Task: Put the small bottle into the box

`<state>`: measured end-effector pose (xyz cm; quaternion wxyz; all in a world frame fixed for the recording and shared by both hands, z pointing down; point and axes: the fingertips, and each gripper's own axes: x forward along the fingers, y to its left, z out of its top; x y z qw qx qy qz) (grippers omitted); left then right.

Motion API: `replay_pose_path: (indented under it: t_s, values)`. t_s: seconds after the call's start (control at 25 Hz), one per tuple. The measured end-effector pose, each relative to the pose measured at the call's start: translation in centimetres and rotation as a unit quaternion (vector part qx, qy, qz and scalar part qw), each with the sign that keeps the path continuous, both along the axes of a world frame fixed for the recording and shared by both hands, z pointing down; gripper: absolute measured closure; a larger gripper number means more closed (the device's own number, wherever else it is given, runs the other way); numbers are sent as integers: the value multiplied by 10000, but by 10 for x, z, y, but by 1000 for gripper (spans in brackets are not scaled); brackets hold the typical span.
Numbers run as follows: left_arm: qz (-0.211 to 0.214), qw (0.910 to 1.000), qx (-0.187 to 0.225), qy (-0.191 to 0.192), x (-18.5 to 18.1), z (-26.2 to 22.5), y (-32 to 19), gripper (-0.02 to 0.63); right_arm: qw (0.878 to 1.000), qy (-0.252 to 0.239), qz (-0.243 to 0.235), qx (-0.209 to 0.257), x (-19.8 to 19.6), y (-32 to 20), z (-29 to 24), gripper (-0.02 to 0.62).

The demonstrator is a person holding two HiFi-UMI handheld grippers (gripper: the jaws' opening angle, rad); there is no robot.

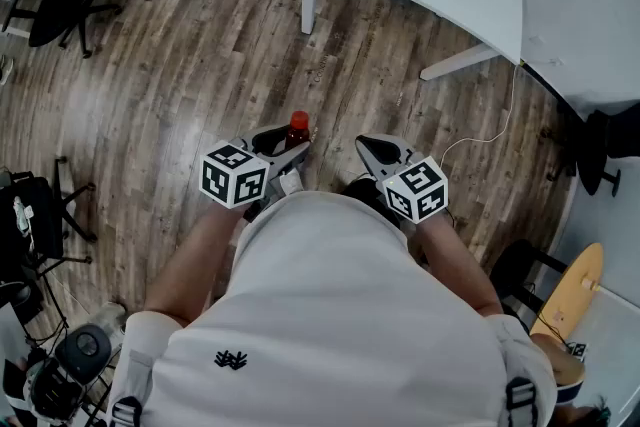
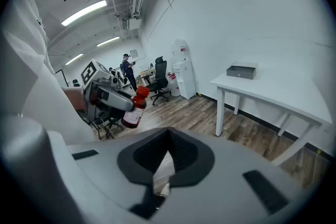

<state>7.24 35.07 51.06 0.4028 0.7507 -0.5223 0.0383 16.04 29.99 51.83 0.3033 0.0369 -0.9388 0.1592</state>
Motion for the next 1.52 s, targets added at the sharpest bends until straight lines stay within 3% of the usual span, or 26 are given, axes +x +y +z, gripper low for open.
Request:
replay_pose_path:
  t_s: [0.36, 0.84, 1.04, 1.2, 1.52]
  values:
    - [-34, 9996, -16, 282, -13, 7, -6, 400, 9998, 155, 146, -62, -2, 1, 7, 591]
    - [-422, 9991, -34, -53, -66, -14, -101, 400, 9992, -327, -239, -16, -73, -106, -1, 584]
    - [-526, 9985, 19, -175, -94, -23, -154, 400, 9984, -454, -334, -51, -99, -152, -4, 541]
    - [-466, 9989, 10, -85, -102, -21, -197, 400, 9989, -338, -285, -150, -109, -185, 10, 545]
    - [39, 9999, -78, 133, -123, -14, -256, 400, 9989, -195, 356, -250, -120, -225, 18, 561]
